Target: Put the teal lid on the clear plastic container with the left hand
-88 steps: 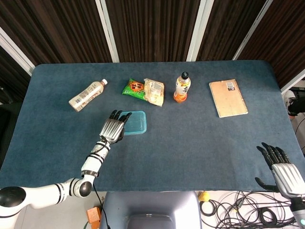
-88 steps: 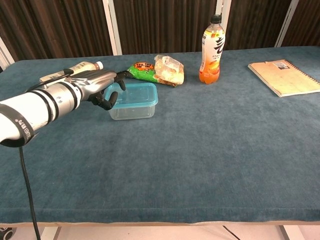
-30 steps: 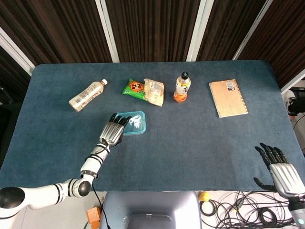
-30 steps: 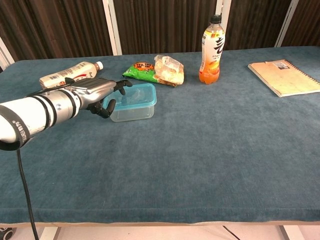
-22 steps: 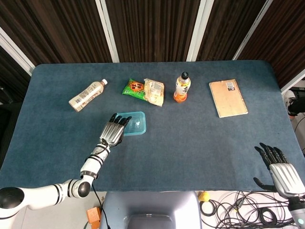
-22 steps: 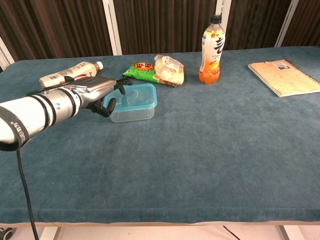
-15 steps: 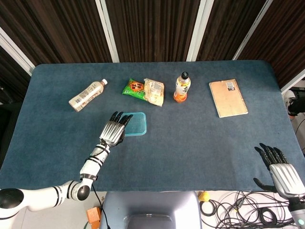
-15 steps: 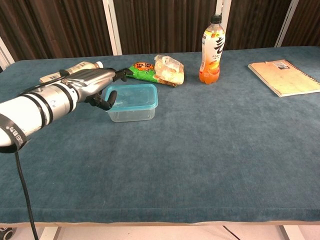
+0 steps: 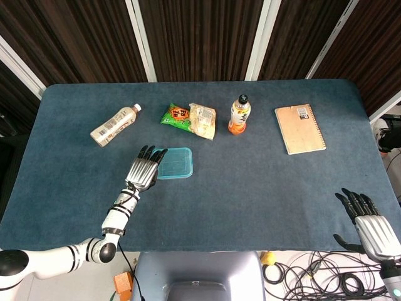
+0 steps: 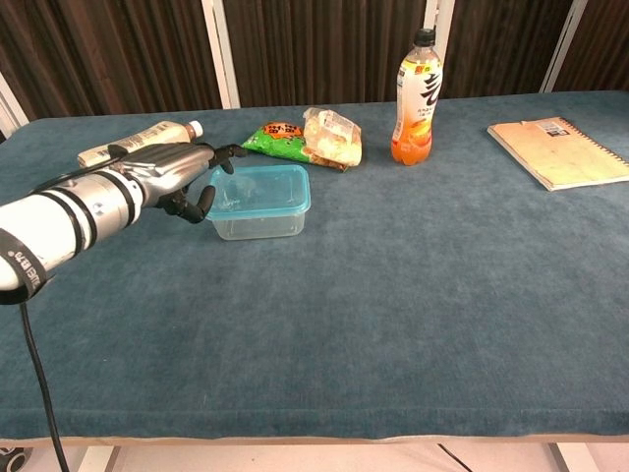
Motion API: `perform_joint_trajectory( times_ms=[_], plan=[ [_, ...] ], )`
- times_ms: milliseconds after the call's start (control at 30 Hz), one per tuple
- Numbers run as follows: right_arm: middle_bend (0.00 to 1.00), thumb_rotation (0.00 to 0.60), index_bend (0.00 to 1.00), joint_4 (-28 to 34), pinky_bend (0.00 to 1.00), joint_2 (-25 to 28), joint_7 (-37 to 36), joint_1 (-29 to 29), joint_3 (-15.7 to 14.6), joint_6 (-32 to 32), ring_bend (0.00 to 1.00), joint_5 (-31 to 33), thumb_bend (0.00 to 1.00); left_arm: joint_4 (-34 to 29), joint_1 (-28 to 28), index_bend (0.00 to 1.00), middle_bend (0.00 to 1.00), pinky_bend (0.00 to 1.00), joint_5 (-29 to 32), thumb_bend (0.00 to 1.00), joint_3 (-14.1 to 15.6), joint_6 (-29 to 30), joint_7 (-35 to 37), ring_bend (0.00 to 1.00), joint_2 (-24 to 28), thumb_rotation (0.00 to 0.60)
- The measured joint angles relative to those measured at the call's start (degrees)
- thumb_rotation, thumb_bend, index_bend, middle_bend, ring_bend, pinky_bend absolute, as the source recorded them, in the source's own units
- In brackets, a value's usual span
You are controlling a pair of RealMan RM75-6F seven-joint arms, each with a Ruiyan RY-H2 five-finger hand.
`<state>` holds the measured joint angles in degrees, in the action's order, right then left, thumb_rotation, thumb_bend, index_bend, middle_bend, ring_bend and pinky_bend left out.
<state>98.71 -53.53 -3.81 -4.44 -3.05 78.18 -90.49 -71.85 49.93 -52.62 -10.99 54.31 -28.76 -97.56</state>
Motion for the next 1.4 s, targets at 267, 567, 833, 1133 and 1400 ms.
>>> perform_joint_trajectory(
  times_ms=[267,567,833,1133,1400],
  plan=[
    [0.00,0.600,0.00,-0.1,0.02,0.0,0.0,-0.1,0.0,-0.2,0.00,0.1,0.18,1.3,0.2,0.00,0.22,0.00,0.7,0.76,0.1,-1.1,-1.0,0.03,-1.1,0.600],
    [0.00,0.600,0.00,0.0,0.02,-0.1,0.3,-0.1,0.0,-0.2,0.00,0.2,0.18,1.4,0.1,0.00,0.32,0.00,0.9,0.77,0.7,-2.0,-1.9,0.09,-1.2,0.600],
    [0.00,0.600,0.00,0.0,0.02,-0.3,0.7,-0.2,0.1,-0.5,0.00,0.4,0.18,2.5,0.1,0.00,0.37,0.00,2.8,0.77,1.0,-3.8,-2.5,0.11,-1.5,0.600],
    [0.00,0.600,0.00,0.1,0.02,-0.3,0.9,-0.2,0.1,-0.7,0.00,0.6,0.18,2.2,0.0,0.00,0.31,0.00,1.6,0.77,0.9,-3.3,-1.6,0.09,-1.4,0.600],
    [0.00,0.600,0.00,0.2,0.02,-0.3,1.0,-0.1,0.1,-0.4,0.00,0.4,0.18,-1.0,-1.3,0.00,0.02,0.00,-5.8,0.58,-0.2,3.2,3.1,0.00,0.2,0.600]
  ],
)
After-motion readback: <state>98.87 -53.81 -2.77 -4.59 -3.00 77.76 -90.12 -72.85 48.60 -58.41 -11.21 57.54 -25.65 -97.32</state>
